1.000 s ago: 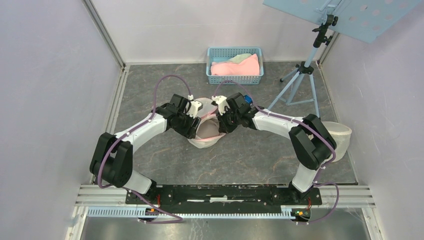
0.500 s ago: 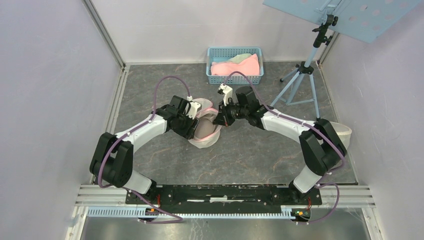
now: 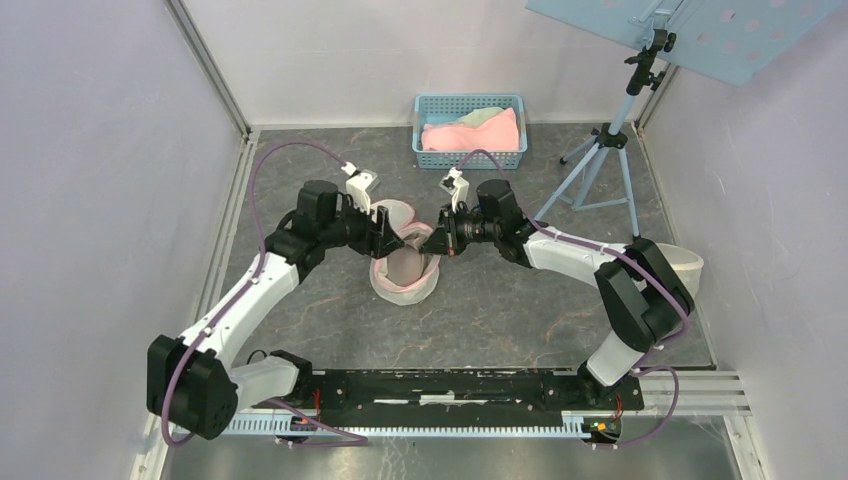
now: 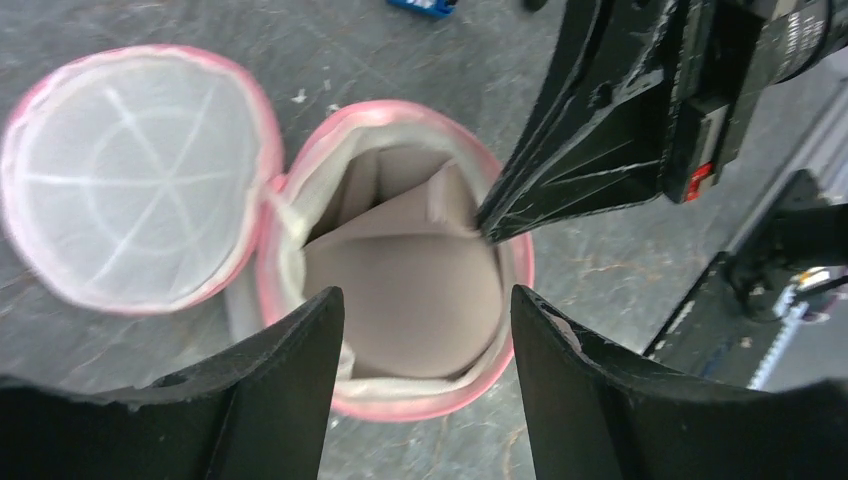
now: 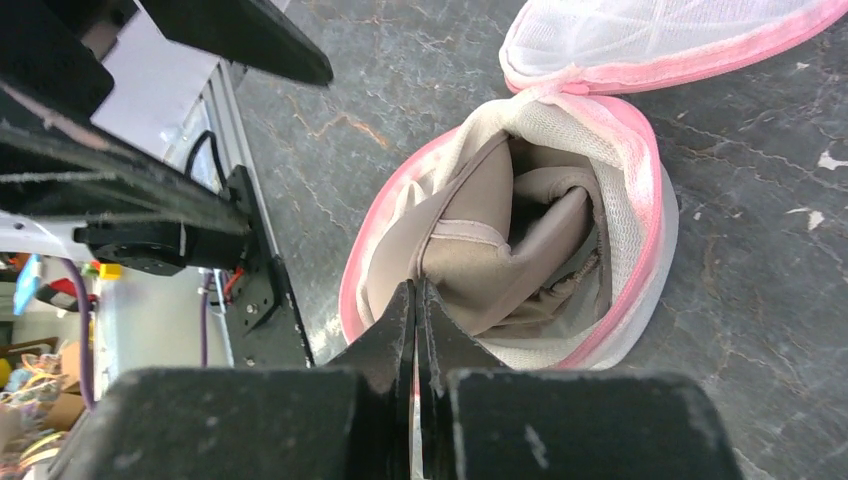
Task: Unzip the laundry bag and remove the bra
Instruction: Pick up the bra from the laundry bag.
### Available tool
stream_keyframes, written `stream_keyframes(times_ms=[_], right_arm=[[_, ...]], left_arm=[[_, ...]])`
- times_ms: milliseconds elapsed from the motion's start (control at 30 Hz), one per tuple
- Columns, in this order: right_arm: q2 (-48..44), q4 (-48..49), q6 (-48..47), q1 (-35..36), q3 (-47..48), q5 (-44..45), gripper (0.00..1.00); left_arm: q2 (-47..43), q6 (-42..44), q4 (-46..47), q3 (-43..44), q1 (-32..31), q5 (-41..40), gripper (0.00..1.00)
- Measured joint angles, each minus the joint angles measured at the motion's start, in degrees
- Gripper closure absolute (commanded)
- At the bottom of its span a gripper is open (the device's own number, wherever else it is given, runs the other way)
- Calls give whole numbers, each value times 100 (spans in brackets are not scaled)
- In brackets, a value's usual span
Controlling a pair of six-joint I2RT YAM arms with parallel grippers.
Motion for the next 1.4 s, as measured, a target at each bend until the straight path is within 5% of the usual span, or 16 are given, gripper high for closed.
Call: stream_keyframes(times_ms=[267,800,1300,1400], right_arm=[[42,457,634,0,-72,-81,100],[42,997,944,26,-348,-356,100],[42,1419,962,190,-348,-420,100],[9,1191,660,138,-343,-494,85]], left_arm=[[289,-1106,774,-442,-87,732,33],[826,-4103,3032,-1246,33,857,30],[1167,-6013,3471,-1425,44,831,40],[1080,-5967,3182,-1392,44,809,40]])
